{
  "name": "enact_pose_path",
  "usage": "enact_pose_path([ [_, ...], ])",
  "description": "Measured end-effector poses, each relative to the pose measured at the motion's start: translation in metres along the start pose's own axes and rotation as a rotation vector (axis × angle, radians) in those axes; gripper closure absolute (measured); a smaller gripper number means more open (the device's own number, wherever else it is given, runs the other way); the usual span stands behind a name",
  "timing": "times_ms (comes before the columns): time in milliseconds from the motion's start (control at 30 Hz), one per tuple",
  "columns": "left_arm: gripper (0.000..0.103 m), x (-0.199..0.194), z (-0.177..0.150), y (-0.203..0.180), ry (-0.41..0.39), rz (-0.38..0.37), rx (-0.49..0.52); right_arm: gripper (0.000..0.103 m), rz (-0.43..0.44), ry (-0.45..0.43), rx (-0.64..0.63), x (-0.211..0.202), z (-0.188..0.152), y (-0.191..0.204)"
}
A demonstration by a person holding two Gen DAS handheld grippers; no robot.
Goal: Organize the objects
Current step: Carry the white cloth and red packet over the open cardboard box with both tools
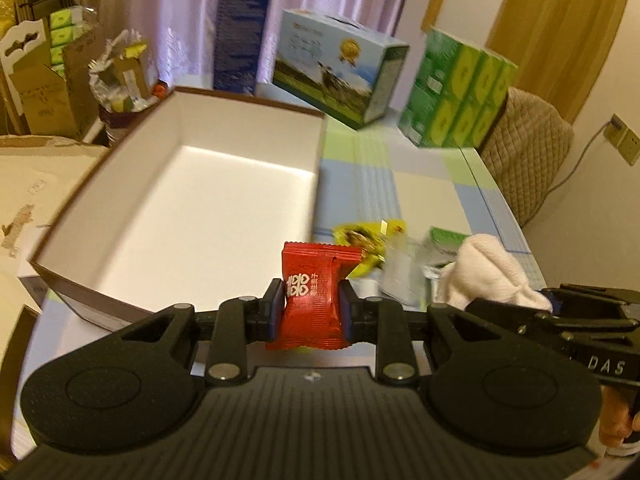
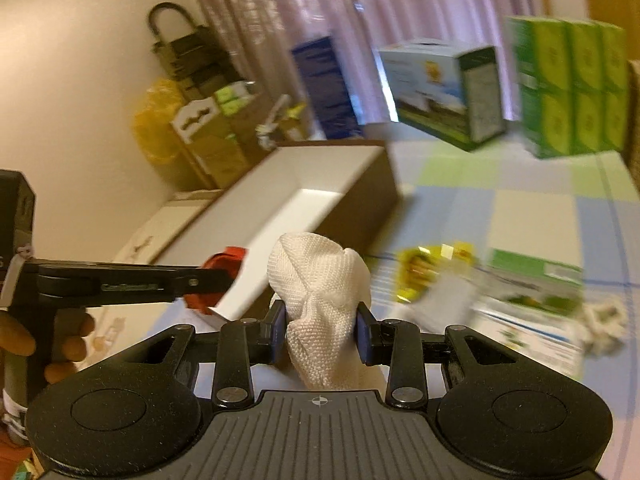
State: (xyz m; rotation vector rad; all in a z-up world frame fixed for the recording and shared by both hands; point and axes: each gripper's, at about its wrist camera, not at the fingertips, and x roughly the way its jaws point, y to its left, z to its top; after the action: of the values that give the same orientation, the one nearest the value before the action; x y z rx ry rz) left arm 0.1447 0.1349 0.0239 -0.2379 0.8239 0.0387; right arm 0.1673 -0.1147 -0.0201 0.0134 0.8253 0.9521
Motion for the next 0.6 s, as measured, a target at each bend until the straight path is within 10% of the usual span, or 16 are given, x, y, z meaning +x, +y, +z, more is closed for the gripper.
enact_pose_path([
  [600, 0.079, 0.035, 0.029, 0.117, 0.041, 0.109, -0.019, 0.071, -0.026, 0.095, -0.080, 0.135, 0.040, 0.090],
])
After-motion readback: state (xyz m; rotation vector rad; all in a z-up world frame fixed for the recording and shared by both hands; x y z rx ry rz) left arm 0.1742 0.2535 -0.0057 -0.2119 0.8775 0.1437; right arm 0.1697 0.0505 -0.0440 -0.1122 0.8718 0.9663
